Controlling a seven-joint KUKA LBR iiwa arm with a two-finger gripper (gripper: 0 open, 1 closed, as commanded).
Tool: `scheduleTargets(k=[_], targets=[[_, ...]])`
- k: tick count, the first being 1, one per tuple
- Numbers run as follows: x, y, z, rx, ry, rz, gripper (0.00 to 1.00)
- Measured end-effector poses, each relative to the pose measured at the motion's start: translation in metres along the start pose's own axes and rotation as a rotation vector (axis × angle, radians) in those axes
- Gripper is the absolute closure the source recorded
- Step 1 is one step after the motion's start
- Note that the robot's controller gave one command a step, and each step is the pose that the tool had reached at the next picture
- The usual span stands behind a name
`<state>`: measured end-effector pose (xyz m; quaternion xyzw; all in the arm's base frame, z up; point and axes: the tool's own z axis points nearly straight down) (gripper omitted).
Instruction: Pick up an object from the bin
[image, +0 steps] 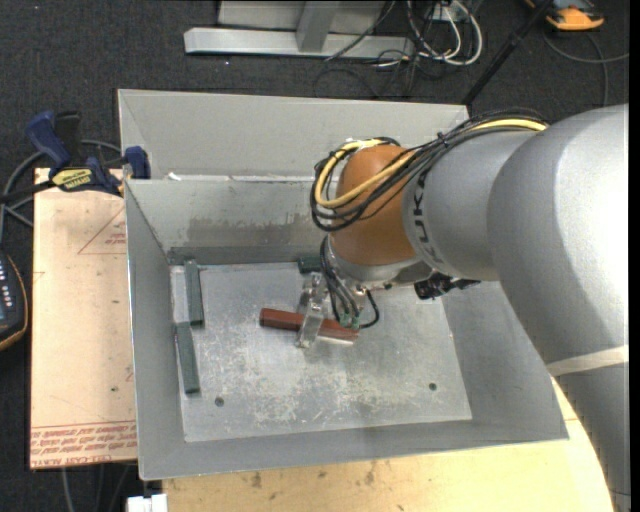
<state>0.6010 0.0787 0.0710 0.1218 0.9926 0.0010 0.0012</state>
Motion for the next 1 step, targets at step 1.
scheduleTargets(k=[1], targets=[[-0.0082,-0.0061,-0.1426,-0.002,-0.008,0.026,1.00]])
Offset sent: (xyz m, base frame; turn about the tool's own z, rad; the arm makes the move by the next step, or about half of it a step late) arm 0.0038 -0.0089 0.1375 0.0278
